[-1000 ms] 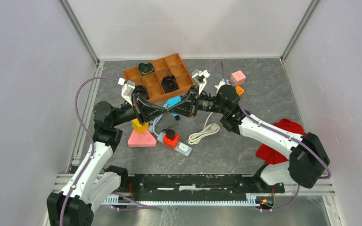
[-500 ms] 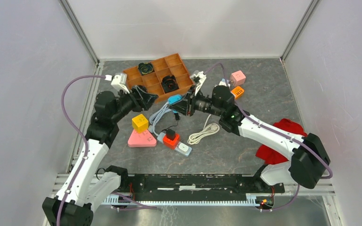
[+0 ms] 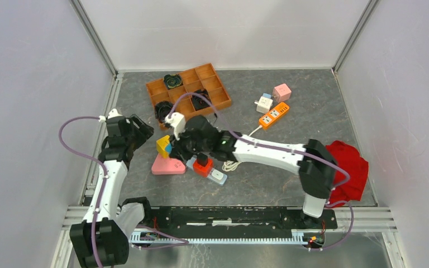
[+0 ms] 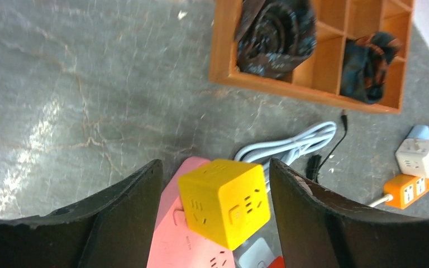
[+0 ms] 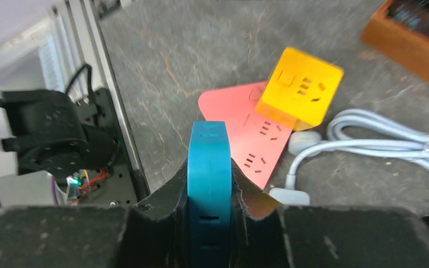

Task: Insert the plug
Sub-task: Insert the plug into the socket.

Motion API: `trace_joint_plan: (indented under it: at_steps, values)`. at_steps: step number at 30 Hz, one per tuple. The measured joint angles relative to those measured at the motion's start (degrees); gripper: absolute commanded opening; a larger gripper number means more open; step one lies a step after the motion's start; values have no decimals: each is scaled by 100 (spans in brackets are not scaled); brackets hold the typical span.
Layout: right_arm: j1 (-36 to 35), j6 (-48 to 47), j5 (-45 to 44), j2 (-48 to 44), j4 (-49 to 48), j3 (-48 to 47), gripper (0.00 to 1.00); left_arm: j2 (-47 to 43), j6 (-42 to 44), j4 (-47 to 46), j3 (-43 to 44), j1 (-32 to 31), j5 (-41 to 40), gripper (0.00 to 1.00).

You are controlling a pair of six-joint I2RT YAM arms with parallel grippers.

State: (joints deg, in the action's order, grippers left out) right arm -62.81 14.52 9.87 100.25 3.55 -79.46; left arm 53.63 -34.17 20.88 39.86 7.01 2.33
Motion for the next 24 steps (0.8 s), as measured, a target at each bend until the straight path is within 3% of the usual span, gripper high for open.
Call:
trace_joint_plan:
  at_steps: [8,24]
  values:
    - [-271,-157,-96,1121,850,-396,0,87,-227,-85,-343,87,-31,75]
    - [-240,-304,-326,2063,1572,-1473,0,332,-369,-341,-603,157,127,71]
